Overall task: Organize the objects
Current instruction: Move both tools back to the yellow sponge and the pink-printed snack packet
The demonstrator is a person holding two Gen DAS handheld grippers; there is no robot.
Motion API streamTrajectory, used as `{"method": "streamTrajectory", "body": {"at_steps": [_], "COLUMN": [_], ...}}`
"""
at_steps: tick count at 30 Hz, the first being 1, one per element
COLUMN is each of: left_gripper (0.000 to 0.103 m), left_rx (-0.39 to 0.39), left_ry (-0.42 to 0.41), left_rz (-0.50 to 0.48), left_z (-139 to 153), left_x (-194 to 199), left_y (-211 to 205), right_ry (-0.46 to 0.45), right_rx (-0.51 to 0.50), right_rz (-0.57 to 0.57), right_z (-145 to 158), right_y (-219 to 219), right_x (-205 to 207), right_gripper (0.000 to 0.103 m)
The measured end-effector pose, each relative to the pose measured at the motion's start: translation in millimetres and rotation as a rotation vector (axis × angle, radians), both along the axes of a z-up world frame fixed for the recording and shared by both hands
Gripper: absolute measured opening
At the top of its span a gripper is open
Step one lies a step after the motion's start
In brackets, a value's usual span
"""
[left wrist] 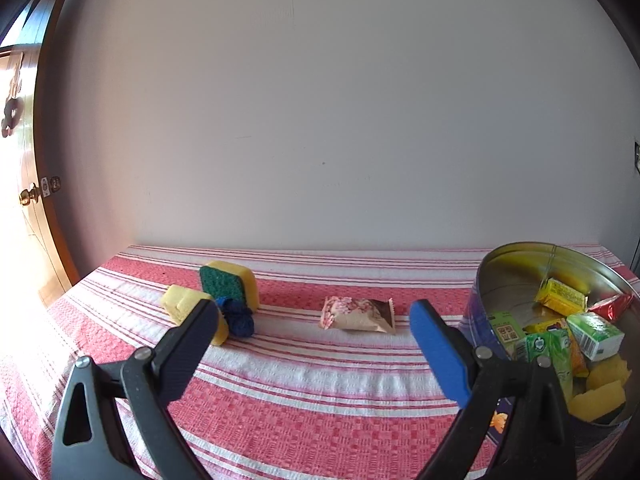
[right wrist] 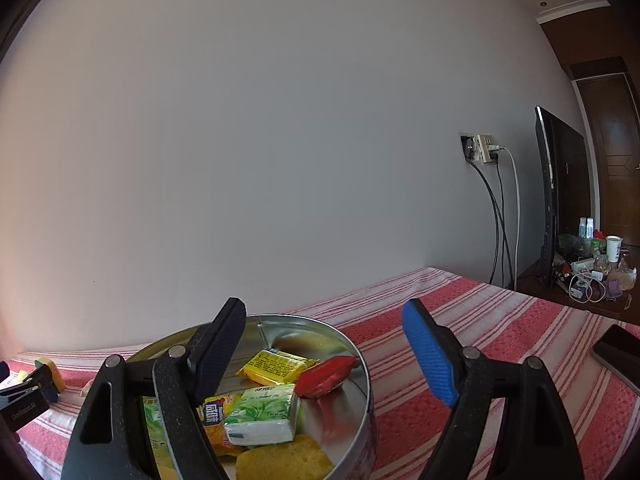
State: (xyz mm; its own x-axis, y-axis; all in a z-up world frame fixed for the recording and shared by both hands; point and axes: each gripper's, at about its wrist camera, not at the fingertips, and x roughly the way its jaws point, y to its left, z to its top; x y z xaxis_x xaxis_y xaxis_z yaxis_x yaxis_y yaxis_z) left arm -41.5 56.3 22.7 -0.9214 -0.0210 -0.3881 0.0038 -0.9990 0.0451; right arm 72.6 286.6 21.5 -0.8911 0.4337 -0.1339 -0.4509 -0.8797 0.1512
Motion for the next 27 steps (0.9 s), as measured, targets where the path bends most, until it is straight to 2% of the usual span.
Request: {"method": "streamTrajectory", "body": {"at_steps": [9,19,27], "left_gripper": [0.096,0.096,0.096], "left_rx": [0.000,0.024,0.126], "left_ry": [-0.003,-0.023,-0.100], "left_rz": [0.029,0.080,0.144], "left_z": [-2.6,-4.4,-12.0], "left_x": [-7.9,-24.2,-44.2], "left_y": [-35.4,-93.4,-153.4], "right_ry": [-0.001,-0.024,-0.078], "right_rx": [0.021,0.040,0.018], "right_rz": [0.100,0.203,0.281], "right_z": [-2.7,-4.8,-9.9], "right_y": [-61.7,-127.8,-168.7], "right_x": [-17.8,-46.5,-72.6], "right_gripper": [0.082,0.082,0.082]}}
